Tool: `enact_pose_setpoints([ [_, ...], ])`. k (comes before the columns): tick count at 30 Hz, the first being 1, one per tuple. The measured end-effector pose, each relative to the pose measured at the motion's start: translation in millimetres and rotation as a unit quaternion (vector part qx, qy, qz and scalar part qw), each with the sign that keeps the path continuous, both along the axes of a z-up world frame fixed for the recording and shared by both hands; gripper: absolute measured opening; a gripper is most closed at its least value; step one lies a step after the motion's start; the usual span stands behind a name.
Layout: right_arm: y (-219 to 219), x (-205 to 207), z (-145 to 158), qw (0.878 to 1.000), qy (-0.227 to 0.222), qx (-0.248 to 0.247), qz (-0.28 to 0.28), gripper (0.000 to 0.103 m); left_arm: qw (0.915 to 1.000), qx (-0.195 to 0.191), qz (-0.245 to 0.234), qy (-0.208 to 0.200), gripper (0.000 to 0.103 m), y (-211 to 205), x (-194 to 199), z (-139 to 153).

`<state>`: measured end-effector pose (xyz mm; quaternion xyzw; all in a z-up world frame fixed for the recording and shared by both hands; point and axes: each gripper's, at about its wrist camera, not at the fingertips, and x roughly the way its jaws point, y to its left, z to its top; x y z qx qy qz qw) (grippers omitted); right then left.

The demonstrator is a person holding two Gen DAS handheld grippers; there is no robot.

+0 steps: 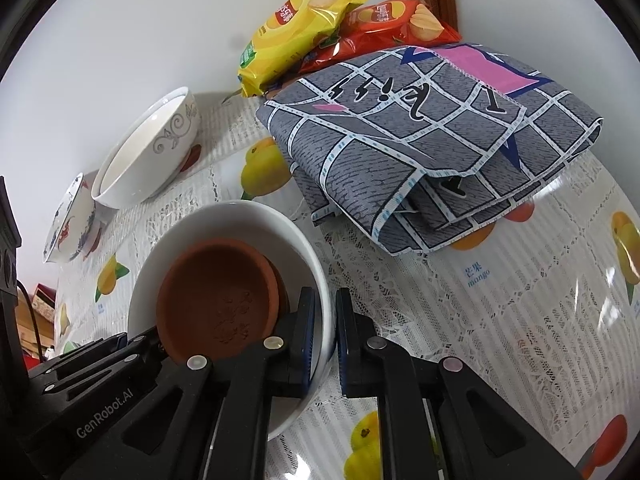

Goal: Organize plates and bowls
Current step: 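Close both grippers on the white bowl rim and hold it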

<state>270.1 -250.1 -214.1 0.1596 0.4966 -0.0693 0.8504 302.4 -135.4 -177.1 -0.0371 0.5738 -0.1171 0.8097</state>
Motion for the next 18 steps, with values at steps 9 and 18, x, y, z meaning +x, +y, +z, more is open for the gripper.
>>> enact_pose_setpoints([
  [9, 3.5, 1.7, 0.8, 1.0, -0.003, -0.007, 0.004, 0.012, 0.9998, 0.014, 0.0, -0.011, 0.012, -4.2, -0.8, 0.9],
  [18, 3.1, -2.7, 2.4, 1.0, -0.007, -0.005, -0.008, 0.01, 0.9996, 0.02, 0.007, -0.018, 0.012, -2.4, -3.7, 2.3],
])
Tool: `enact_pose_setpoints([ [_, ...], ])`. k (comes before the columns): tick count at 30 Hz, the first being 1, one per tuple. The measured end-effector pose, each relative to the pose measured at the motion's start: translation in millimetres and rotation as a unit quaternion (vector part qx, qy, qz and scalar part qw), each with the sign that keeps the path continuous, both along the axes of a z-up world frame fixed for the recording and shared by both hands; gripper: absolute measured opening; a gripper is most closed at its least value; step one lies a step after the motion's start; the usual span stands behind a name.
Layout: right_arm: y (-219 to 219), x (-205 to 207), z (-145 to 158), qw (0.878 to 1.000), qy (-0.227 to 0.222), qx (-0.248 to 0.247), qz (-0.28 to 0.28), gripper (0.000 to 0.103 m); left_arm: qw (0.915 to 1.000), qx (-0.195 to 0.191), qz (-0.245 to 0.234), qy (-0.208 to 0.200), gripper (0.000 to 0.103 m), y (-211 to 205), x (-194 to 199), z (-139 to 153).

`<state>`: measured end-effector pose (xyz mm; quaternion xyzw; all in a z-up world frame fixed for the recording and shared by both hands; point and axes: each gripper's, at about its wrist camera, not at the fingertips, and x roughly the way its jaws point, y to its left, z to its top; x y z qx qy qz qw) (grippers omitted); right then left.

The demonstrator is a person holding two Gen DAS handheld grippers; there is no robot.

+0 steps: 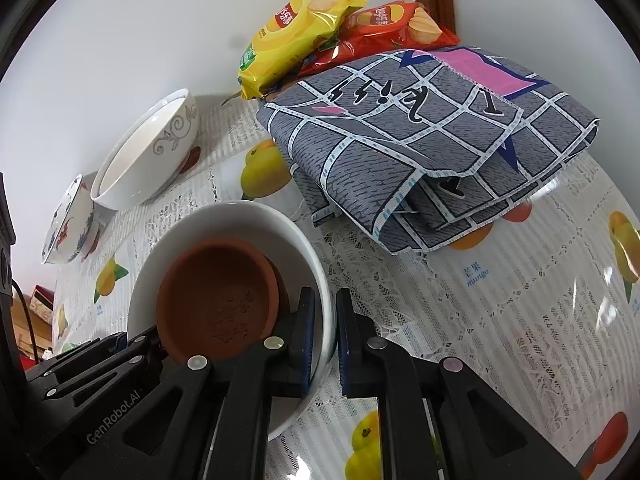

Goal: Organize plates and bowls
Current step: 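Close both grippers on the white bowl rim and hold it, then lift the white bowl with both grippers and carry it toward the green plates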

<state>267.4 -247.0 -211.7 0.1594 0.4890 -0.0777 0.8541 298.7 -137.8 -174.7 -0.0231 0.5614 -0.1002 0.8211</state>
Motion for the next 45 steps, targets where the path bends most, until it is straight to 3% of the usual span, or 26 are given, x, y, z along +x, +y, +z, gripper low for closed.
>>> enact_pose_setpoints([
  [8, -1.2, -2.6, 2.6, 1.0, -0.001, 0.003, -0.005, 0.01, 1.0, -0.007, 0.002, 0.005, 0.012, 1.7, -2.2, 2.0],
  [23, 6.1, -15.2, 21.6, 1.0, -0.024, 0.018, 0.009, 0.011, 0.9997, 0.008, 0.007, -0.021, 0.012, 6.3, -17.1, 30.6],
  [45, 55.3, -24.6, 46.5, 0.996, -0.046, 0.038, 0.061, 0.011, 0.9972, 0.021, 0.06, -0.04, 0.013, 58.2, -45.7, 62.7],
])
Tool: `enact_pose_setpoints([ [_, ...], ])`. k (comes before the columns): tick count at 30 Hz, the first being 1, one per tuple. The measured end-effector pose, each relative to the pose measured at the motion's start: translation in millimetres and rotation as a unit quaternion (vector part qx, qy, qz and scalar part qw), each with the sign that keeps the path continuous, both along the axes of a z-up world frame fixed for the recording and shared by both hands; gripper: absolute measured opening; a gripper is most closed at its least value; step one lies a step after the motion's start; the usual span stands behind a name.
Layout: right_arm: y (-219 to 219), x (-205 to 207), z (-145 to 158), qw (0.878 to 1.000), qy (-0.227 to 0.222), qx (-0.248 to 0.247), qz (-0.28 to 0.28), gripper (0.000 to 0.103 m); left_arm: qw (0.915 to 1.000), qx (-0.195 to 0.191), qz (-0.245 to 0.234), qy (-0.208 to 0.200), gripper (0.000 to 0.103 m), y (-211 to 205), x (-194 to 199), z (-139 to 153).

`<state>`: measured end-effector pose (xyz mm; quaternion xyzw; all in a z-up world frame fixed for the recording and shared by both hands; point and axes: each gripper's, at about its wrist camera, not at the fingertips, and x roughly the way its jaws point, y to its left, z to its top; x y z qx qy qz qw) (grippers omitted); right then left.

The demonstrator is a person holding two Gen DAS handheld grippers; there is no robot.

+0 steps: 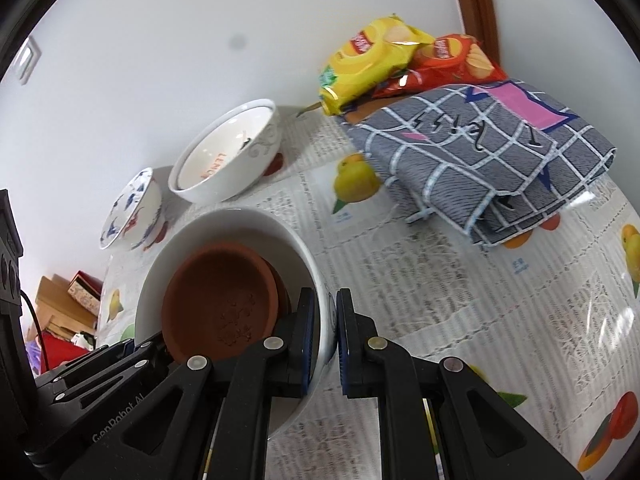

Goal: Organize plates and bowls
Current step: 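Lift the white bowl with both grippers and carry it toward the green plates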

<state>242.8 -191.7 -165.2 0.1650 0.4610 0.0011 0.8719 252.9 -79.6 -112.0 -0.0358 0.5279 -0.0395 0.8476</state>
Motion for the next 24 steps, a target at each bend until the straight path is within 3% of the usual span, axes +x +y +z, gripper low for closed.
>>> enact_pose_setpoints([
  [24, 52.1, -13.3, 19.4, 0.999, -0.017, -0.004, 0.042, 0.011, 0.9993, -0.004, 0.036, -0.009, 0.013, 49.8, -31.9, 20.5],
])
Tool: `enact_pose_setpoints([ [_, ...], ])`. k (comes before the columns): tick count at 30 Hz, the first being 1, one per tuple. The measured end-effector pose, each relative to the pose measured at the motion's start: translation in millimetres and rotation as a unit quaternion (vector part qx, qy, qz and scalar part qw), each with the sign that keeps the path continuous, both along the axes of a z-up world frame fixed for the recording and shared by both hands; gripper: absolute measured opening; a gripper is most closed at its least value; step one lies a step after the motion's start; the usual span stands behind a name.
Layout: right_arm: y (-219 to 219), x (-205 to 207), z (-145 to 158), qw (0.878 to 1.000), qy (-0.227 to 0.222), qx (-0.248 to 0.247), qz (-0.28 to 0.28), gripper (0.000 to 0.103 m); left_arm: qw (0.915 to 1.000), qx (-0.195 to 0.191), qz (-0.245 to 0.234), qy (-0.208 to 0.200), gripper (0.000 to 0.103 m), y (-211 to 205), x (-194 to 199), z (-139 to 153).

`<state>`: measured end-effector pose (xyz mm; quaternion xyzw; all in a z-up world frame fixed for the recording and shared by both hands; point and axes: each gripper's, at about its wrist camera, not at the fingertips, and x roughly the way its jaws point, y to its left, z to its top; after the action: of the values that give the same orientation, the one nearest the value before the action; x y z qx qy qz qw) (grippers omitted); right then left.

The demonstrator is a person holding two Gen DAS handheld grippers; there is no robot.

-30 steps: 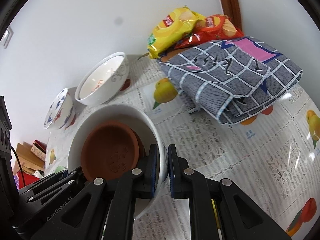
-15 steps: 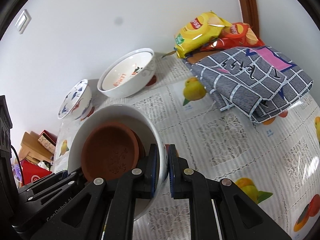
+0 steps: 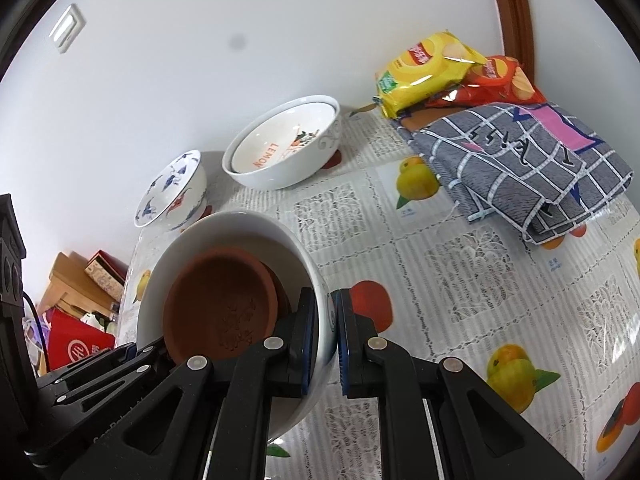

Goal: Organize plates and bowls
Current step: 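Lift the white bowl with both grippers and carry it toward the green plates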

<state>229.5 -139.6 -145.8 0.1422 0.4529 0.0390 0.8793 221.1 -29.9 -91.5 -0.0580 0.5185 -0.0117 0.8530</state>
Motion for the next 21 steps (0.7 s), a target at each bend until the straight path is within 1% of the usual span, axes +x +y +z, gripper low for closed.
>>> enact_pose_setpoints([
  [16, 33.1, -1.5, 1.2, 1.0, -0.002, 0.009, 0.029, 0.011, 0.9997, 0.0, 0.022, -0.005, 0.013, 34.4, -14.1, 4.1],
  [21, 45.3, -2.1, 2.4, 0.999, -0.005, 0.005, 0.039, 0.011, 0.9996, 0.0, 0.029, -0.006, 0.014, 45.9, -18.1, 5.0],
])
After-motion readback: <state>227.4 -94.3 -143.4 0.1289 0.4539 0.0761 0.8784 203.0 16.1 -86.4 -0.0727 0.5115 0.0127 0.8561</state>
